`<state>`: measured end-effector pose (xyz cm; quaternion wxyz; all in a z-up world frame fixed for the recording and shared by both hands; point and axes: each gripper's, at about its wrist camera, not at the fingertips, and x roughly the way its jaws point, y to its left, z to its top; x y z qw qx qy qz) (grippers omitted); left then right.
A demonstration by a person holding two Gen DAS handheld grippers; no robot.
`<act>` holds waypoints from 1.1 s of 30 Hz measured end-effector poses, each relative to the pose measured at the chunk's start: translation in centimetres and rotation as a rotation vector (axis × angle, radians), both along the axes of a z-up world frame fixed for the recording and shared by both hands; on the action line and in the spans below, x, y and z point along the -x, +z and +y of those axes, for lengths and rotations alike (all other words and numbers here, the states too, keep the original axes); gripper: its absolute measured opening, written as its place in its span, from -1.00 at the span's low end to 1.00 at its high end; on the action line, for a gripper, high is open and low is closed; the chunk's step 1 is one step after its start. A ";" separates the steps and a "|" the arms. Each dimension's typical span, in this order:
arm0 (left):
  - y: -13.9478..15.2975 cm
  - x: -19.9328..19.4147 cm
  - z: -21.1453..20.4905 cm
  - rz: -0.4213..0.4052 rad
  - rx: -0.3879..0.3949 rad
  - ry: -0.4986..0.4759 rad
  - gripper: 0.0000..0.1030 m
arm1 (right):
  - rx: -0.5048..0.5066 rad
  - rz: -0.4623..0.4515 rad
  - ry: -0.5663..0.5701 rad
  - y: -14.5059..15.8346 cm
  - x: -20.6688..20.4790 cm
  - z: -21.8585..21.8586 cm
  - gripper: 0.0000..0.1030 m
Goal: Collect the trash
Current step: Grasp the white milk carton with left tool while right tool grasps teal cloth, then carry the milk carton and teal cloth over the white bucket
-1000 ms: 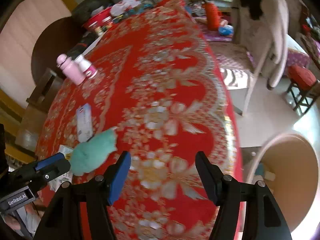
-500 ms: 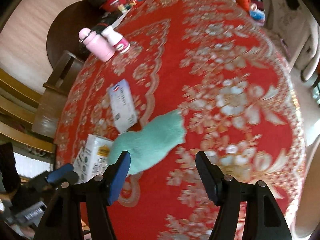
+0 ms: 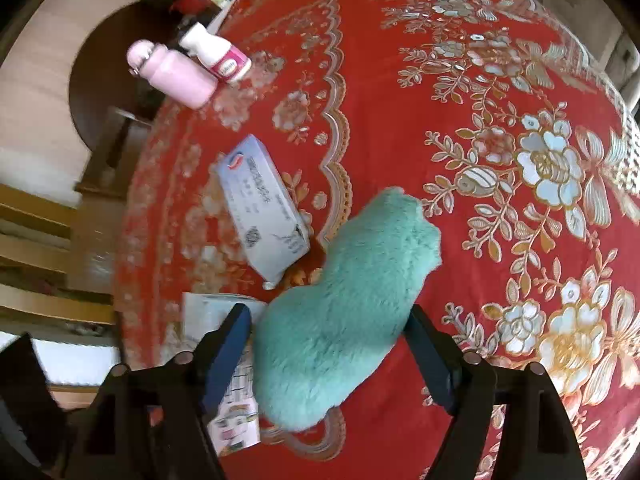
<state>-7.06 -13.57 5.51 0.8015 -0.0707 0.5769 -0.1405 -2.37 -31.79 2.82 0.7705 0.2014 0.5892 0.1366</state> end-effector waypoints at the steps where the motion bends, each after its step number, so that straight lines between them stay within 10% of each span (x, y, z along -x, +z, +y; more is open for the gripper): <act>1: -0.1 -0.1 0.0 0.004 0.002 -0.003 -0.18 | 0.001 -0.007 0.004 0.1 0.0 -0.1 0.22; 33: 4.5 -1.2 -11.3 -0.089 0.077 -0.212 -0.29 | 0.094 -0.144 -0.184 5.7 6.1 -15.1 0.03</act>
